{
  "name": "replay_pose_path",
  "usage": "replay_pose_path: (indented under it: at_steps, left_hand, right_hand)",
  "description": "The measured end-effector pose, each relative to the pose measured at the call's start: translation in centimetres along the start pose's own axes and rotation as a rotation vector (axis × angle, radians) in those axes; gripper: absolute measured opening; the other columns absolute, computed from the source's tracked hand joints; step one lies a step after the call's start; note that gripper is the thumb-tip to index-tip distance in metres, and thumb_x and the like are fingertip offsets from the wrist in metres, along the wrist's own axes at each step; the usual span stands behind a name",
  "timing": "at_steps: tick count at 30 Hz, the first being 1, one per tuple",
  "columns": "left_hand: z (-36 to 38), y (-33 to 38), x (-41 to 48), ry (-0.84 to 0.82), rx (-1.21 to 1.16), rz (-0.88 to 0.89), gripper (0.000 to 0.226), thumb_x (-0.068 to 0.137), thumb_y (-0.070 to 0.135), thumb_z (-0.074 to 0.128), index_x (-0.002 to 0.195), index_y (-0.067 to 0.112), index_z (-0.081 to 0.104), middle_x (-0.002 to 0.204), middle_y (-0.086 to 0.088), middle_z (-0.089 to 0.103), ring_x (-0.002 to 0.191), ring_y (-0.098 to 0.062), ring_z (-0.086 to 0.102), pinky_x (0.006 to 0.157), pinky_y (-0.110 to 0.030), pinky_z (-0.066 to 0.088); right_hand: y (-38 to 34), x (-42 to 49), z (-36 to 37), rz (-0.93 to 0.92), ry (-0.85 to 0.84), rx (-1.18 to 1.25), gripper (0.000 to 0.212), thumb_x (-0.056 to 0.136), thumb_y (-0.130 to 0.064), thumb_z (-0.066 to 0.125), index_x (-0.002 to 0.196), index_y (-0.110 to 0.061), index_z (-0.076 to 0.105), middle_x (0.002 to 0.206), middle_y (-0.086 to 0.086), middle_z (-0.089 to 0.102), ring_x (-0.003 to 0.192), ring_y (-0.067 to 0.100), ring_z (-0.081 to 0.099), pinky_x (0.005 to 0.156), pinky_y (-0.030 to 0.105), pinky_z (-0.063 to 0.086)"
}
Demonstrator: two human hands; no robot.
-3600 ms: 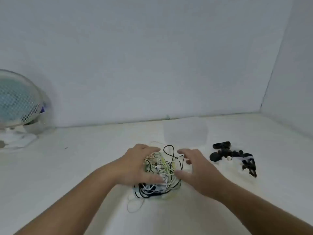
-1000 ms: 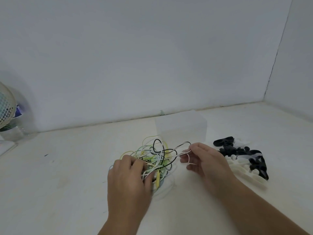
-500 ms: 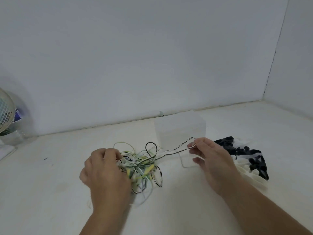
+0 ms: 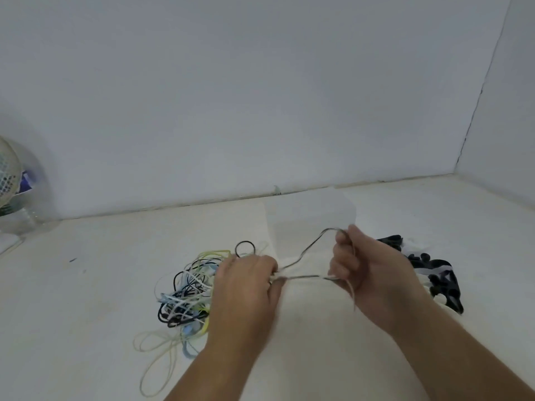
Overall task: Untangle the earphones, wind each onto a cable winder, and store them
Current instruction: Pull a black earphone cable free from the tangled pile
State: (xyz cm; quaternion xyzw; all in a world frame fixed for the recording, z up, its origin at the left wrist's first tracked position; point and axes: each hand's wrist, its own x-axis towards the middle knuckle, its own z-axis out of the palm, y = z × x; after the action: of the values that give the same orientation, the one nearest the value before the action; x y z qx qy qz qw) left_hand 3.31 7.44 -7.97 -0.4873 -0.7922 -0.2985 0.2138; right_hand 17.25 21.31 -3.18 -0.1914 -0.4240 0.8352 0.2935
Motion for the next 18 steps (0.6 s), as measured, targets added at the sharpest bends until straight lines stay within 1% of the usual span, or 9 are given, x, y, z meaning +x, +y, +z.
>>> replay_pose_path:
  at_steps: [2, 5, 6, 8, 10, 12, 15, 17, 18]
  left_hand:
    - [-0.4, -0.7, 0.2, 0.033, 0.074, -0.085, 0.019, 0.079, 0.025, 0.074, 0.09, 0.028, 0.059, 0.087, 0.011, 0.063, 0.094, -0.018, 0.063, 0.111, -0.048, 0.028]
    - [-0.6, -2.4, 0.3, 0.024, 0.185, -0.206, 0.032, 0.074, 0.02, 0.081, 0.102, 0.024, 0.065, 0.104, 0.005, 0.069, 0.124, -0.028, 0.059, 0.113, -0.062, 0.018]
    - [-0.5, -2.8, 0.3, 0.018, 0.196, -0.226, 0.034, 0.074, 0.019, 0.082, 0.104, 0.024, 0.065, 0.106, 0.006, 0.069, 0.128, -0.029, 0.056, 0.113, -0.064, 0.017]
    - [-0.3, -3.2, 0.2, 0.034, 0.171, -0.236, 0.036, 0.074, 0.016, 0.083, 0.103, 0.027, 0.066, 0.109, 0.008, 0.067, 0.129, -0.029, 0.055, 0.112, -0.065, 0.016]
    - [-0.1, -2.8, 0.0, 0.083, 0.12, -0.216, 0.036, 0.074, 0.012, 0.079, 0.102, 0.028, 0.067, 0.114, 0.008, 0.065, 0.13, -0.027, 0.053, 0.113, -0.061, 0.013]
    - [-0.3, -2.1, -0.4, 0.129, 0.071, -0.168, 0.039, 0.07, 0.012, 0.071, 0.105, 0.028, 0.065, 0.12, 0.007, 0.061, 0.132, -0.025, 0.05, 0.114, -0.058, 0.011]
    - [-0.9, -0.5, -0.8, 0.122, 0.016, -0.016, 0.058, 0.066, 0.022, 0.068, 0.123, 0.022, 0.059, 0.131, 0.003, 0.055, 0.136, -0.024, 0.045, 0.118, -0.055, 0.013]
    - [-1.0, 0.8, -1.1, 0.091, -0.002, 0.126, 0.065, 0.071, 0.024, 0.07, 0.133, 0.019, 0.052, 0.137, 0.001, 0.052, 0.137, -0.024, 0.044, 0.118, -0.053, 0.018]
    - [-0.9, 1.4, -1.3, 0.062, -0.018, 0.18, 0.067, 0.074, 0.024, 0.07, 0.137, 0.018, 0.048, 0.139, 0.001, 0.052, 0.137, -0.022, 0.044, 0.118, -0.052, 0.019]
  right_hand:
    - [-0.7, 0.2, -0.7, -0.078, 0.035, -0.026, 0.009, 0.079, -0.02, 0.065, 0.072, -0.013, 0.067, 0.06, -0.002, 0.03, 0.05, 0.013, 0.031, 0.062, 0.028, 0.029]
    - [-1.4, 0.3, -1.8, -0.187, 0.106, -0.182, 0.009, 0.074, -0.011, 0.069, 0.065, -0.013, 0.069, 0.054, -0.005, 0.035, 0.048, 0.012, 0.028, 0.061, 0.028, 0.028]
    - [-1.5, 0.3, -2.1, -0.215, 0.149, -0.286, 0.008, 0.075, -0.009, 0.071, 0.068, -0.012, 0.07, 0.052, -0.005, 0.039, 0.047, 0.011, 0.031, 0.06, 0.028, 0.028]
    - [-1.5, 0.5, -2.4, -0.289, 0.278, -0.62, 0.006, 0.082, -0.013, 0.075, 0.076, -0.011, 0.075, 0.052, -0.003, 0.047, 0.047, 0.011, 0.039, 0.056, 0.026, 0.032]
    - [-1.0, 0.7, -2.5, -0.323, 0.352, -0.841, 0.022, 0.09, -0.028, 0.069, 0.073, -0.015, 0.076, 0.054, 0.006, 0.043, 0.048, 0.014, 0.037, 0.052, 0.026, 0.032]
    - [-0.5, 0.6, -2.1, -0.279, 0.295, -0.794, 0.046, 0.097, -0.041, 0.056, 0.065, -0.012, 0.071, 0.053, 0.006, 0.036, 0.048, 0.017, 0.029, 0.051, 0.027, 0.027]
    - [-0.2, 0.2, -1.0, -0.134, 0.118, -0.575, 0.07, 0.098, -0.056, 0.037, 0.062, -0.003, 0.066, 0.047, 0.008, 0.035, 0.045, 0.018, 0.025, 0.047, 0.03, 0.019]
    - [0.0, -0.2, -0.6, -0.004, -0.046, -0.472, 0.076, 0.089, -0.064, 0.037, 0.065, 0.001, 0.067, 0.043, 0.005, 0.03, 0.043, 0.016, 0.019, 0.053, 0.034, 0.012]
    - [0.1, -0.4, -0.7, 0.054, -0.146, -0.455, 0.074, 0.087, -0.066, 0.043, 0.067, 0.002, 0.067, 0.043, 0.003, 0.027, 0.043, 0.015, 0.015, 0.054, 0.036, 0.011]
